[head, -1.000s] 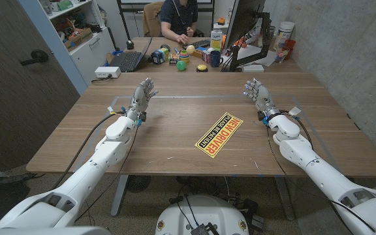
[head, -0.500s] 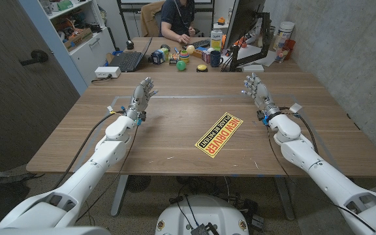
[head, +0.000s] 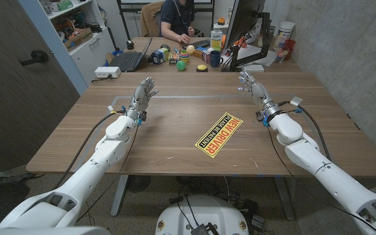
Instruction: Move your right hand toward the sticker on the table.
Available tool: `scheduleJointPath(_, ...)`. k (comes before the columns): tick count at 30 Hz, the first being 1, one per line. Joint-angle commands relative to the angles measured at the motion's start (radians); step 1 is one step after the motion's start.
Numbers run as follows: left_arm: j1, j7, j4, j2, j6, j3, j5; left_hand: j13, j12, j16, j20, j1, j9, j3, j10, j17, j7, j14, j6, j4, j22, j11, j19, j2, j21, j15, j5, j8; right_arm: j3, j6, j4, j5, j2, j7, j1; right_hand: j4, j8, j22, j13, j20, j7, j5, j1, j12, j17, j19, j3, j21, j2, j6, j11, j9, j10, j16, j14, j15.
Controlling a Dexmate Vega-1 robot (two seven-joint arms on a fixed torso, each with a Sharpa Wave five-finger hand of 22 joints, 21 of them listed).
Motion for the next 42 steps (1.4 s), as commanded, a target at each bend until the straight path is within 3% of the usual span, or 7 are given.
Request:
scheduleJointPath(1, -0.001, 0.003, -0.009, 0.001, 0.009, -0.002, 0.01, 0.004, 0.003, -0.002, 0.002, -0.001, 0.003, 0.001, -0.01, 0.005, -0.005, -0.005, -0.008, 0.007, 0.002, -0.001, -0.001, 0.032, -0.006, 0.0, 0.005, 0.004, 0.041, -0.044, -0.137, -0.333, -0.043, -0.158, -0.064, -0.003, 0.006, 0.002, 0.003, 0.004, -0.013, 0.001, 0.002, 0.003, 0.001, -0.01, -0.015, -0.01, -0.029, 0.001, -0.012, 0.001, -0.001, -0.003, 0.002, 0.005)
scheduleJointPath(10, -0.002, 0.007, -0.02, 0.001, 0.013, 0.0, 0.016, 0.004, 0.003, -0.003, 0.003, -0.003, 0.003, -0.001, -0.009, 0.005, -0.005, -0.005, -0.008, 0.008, 0.002, 0.0, 0.0, 0.031, -0.009, 0.0, 0.005, 0.004, 0.068, -0.15, -0.263, -0.56, -0.071, -0.21, -0.114, -0.012, 0.005, 0.003, 0.002, 0.004, -0.024, 0.005, 0.009, 0.006, 0.0, -0.009, -0.034, -0.026, -0.057, -0.009, -0.019, 0.0, -0.005, -0.003, 0.009, 0.002)
scheduleJointPath(25, 0.0, 0.011, -0.025, 0.001, 0.018, 0.001, 0.015, 0.004, 0.003, -0.005, 0.005, -0.007, 0.004, -0.005, -0.008, 0.006, -0.003, -0.004, -0.008, 0.012, 0.002, -0.001, 0.002, 0.031, -0.014, 0.002, 0.005, 0.004, 0.047, -0.302, -0.383, -0.819, -0.112, -0.174, -0.158, -0.042, 0.002, 0.003, 0.001, 0.003, -0.045, 0.024, 0.055, 0.002, -0.001, 0.002, -0.052, -0.065, -0.079, -0.049, -0.035, -0.002, -0.044, -0.019, -0.013, 0.001)
scheduleJointPath(33, 0.002, 0.013, -0.025, 0.001, 0.022, -0.001, 0.015, 0.004, 0.003, -0.006, 0.005, -0.011, 0.004, -0.008, -0.008, 0.006, -0.003, -0.004, -0.009, 0.016, 0.002, 0.001, 0.003, 0.031, -0.017, 0.003, 0.004, 0.004, 0.012, -0.357, -0.427, -0.905, -0.117, -0.126, -0.171, -0.07, -0.001, 0.002, 0.0, 0.005, -0.053, 0.041, 0.111, -0.011, -0.002, 0.007, -0.05, -0.107, -0.067, -0.105, -0.043, -0.004, -0.123, -0.031, -0.056, 0.012)
scheduleJointPath(36, 0.003, 0.012, -0.027, 0.003, 0.025, -0.001, 0.014, 0.004, 0.003, -0.006, 0.006, -0.012, 0.004, -0.009, -0.007, 0.007, -0.002, -0.003, -0.009, 0.017, 0.002, 0.001, 0.004, 0.031, -0.018, 0.003, 0.004, 0.004, 0.001, -0.383, -0.448, -0.94, -0.118, -0.11, -0.179, -0.082, -0.005, 0.002, -0.002, 0.006, -0.062, 0.046, 0.136, -0.018, -0.001, -0.001, -0.053, -0.143, -0.058, -0.147, -0.052, -0.004, -0.195, -0.036, -0.104, 0.019)
scheduleJointPath(40, 0.004, 0.016, -0.029, 0.004, 0.025, -0.002, 0.015, 0.004, 0.002, -0.006, 0.006, -0.014, 0.004, -0.01, -0.008, 0.007, -0.002, -0.003, -0.009, 0.018, 0.002, 0.002, 0.004, 0.032, -0.02, 0.003, 0.004, 0.004, -0.021, -0.416, -0.47, -0.983, -0.121, -0.068, -0.18, -0.089, -0.004, 0.002, -0.002, 0.006, -0.092, 0.048, 0.154, -0.019, -0.001, -0.023, -0.058, -0.182, -0.048, -0.185, -0.073, -0.004, -0.258, -0.04, -0.161, 0.023)
scheduleJointPath(42, 0.004, 0.015, -0.029, 0.005, 0.027, -0.002, 0.015, 0.004, 0.002, -0.006, 0.007, -0.015, 0.004, -0.011, -0.009, 0.007, -0.002, -0.004, -0.008, 0.019, 0.002, 0.001, 0.004, 0.032, -0.021, 0.004, 0.004, 0.004, -0.031, -0.421, -0.473, -1.0, -0.121, -0.06, -0.18, -0.095, 0.001, 0.002, -0.003, 0.006, -0.123, 0.049, 0.165, -0.015, 0.0, -0.043, -0.061, -0.209, -0.043, -0.191, -0.078, -0.003, -0.284, -0.037, -0.185, 0.024)
